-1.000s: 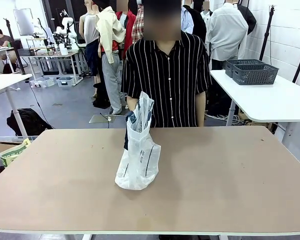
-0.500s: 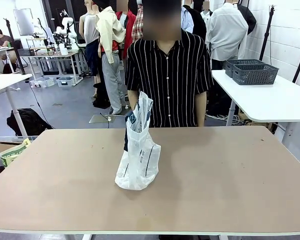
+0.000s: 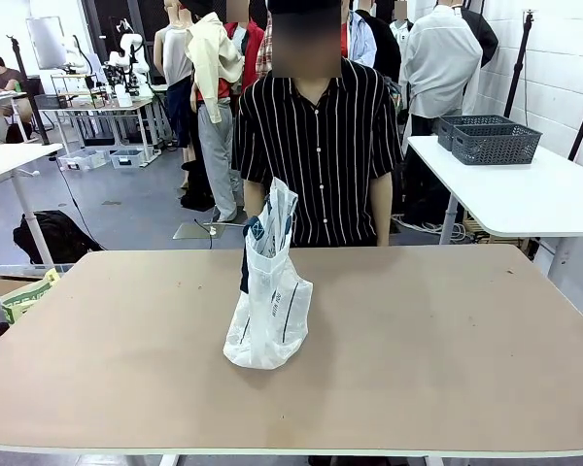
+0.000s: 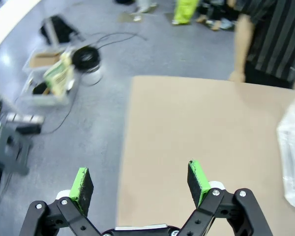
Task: Transfer purchased items from the store into the shopping bag.
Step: Open the Reusable shopping bag in the center of the table.
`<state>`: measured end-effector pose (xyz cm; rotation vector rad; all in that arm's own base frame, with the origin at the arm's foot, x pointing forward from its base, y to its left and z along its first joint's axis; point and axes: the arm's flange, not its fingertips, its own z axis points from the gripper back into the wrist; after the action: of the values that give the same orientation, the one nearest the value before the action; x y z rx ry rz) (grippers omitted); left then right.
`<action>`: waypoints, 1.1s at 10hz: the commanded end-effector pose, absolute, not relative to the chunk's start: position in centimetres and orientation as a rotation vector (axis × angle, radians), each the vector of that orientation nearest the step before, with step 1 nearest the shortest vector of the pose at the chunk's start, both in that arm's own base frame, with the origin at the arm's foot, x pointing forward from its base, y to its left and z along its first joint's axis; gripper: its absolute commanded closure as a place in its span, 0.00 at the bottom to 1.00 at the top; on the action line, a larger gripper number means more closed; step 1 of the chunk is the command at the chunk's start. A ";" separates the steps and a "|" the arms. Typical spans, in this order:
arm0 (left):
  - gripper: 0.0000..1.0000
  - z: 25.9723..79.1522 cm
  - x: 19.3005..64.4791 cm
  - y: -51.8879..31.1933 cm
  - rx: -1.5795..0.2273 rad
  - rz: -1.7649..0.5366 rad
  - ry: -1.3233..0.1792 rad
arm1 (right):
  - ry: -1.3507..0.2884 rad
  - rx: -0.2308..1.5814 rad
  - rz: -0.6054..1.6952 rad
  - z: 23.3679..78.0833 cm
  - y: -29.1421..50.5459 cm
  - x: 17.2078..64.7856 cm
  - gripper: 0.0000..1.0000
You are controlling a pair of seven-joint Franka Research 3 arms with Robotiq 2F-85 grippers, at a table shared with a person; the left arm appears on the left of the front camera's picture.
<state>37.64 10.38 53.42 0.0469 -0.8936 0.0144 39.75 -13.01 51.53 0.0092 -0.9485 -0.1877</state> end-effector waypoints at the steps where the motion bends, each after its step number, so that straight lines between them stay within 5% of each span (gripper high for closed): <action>1: 0.00 55.1 40.9 4.3 -0.086 -0.198 -0.949 | -0.929 0.166 -0.053 55.1 -5.7 42.0 0.00; 4: 0.00 57.0 42.7 -4.2 -0.308 -0.379 -1.008 | -0.793 0.262 0.139 55.3 6.5 43.0 0.00; 8: 0.00 57.8 40.7 -6.7 -0.197 -0.349 -1.000 | -0.842 0.236 0.112 55.9 7.3 41.7 0.00; 11: 0.00 57.8 44.9 -11.9 -0.321 -0.465 -0.937 | -0.753 0.275 0.200 56.6 13.4 43.0 0.00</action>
<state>42.02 -10.28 57.59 -0.2631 -0.9699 -0.4078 41.69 11.33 55.81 0.2397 -0.7969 0.1752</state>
